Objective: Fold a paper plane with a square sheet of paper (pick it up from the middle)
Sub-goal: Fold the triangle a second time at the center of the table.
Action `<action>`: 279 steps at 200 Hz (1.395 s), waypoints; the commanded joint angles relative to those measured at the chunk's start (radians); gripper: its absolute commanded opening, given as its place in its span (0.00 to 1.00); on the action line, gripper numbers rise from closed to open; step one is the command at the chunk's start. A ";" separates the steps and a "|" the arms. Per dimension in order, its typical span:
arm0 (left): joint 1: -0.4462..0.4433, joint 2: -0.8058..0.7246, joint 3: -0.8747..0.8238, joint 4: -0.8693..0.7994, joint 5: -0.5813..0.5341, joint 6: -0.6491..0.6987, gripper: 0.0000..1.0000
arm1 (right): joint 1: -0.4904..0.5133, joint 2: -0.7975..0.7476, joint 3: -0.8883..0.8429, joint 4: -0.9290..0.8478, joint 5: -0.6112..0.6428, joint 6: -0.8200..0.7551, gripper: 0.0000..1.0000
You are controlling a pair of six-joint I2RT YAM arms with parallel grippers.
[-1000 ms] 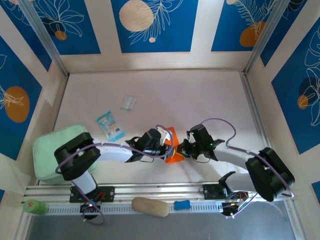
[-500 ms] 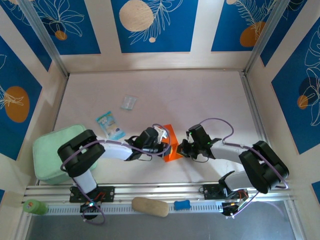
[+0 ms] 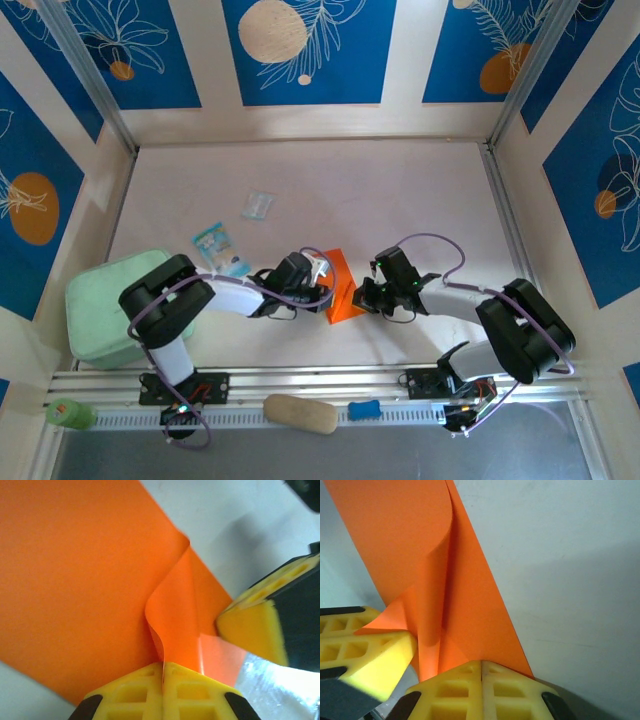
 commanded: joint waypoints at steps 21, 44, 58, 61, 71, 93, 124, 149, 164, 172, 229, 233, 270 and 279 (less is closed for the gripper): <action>0.011 0.015 0.018 -0.048 -0.048 0.050 0.04 | -0.002 0.039 -0.004 -0.096 0.053 -0.021 0.00; 0.012 0.010 0.023 -0.053 -0.057 0.064 0.04 | -0.002 0.041 -0.002 -0.094 0.048 -0.020 0.00; 0.012 0.001 0.025 -0.062 -0.065 0.077 0.04 | -0.002 0.041 -0.004 -0.096 0.049 -0.020 0.00; 0.012 -0.001 0.024 -0.063 -0.068 0.079 0.04 | -0.002 0.041 -0.005 -0.096 0.051 -0.020 0.00; 0.012 -0.012 0.021 -0.069 -0.080 0.085 0.04 | -0.002 0.040 -0.006 -0.095 0.051 -0.021 0.00; 0.012 -0.036 0.009 -0.064 -0.091 0.092 0.04 | -0.002 0.038 -0.007 -0.098 0.052 -0.019 0.00; 0.012 -0.047 0.010 -0.077 -0.100 0.099 0.04 | -0.003 0.032 -0.008 -0.100 0.054 -0.019 0.00; 0.012 -0.036 0.008 -0.062 -0.092 0.095 0.04 | -0.002 0.031 -0.010 -0.098 0.054 -0.017 0.00; 0.012 -0.030 0.007 -0.052 -0.087 0.092 0.04 | -0.002 0.030 -0.011 -0.099 0.053 -0.017 0.00; 0.013 -0.027 0.010 -0.054 -0.083 0.093 0.04 | -0.002 0.030 -0.011 -0.098 0.052 -0.018 0.00; 0.012 -0.012 0.017 -0.073 -0.090 0.093 0.04 | -0.002 0.028 -0.012 -0.098 0.052 -0.015 0.00; 0.012 -0.010 0.018 -0.073 -0.090 0.093 0.04 | -0.002 0.027 -0.012 -0.099 0.052 -0.015 0.00; 0.013 0.005 0.017 -0.078 -0.093 0.088 0.03 | -0.002 0.027 -0.013 -0.098 0.052 -0.011 0.00; 0.013 0.008 0.014 -0.072 -0.091 0.086 0.02 | -0.002 0.027 -0.014 -0.097 0.051 -0.012 0.00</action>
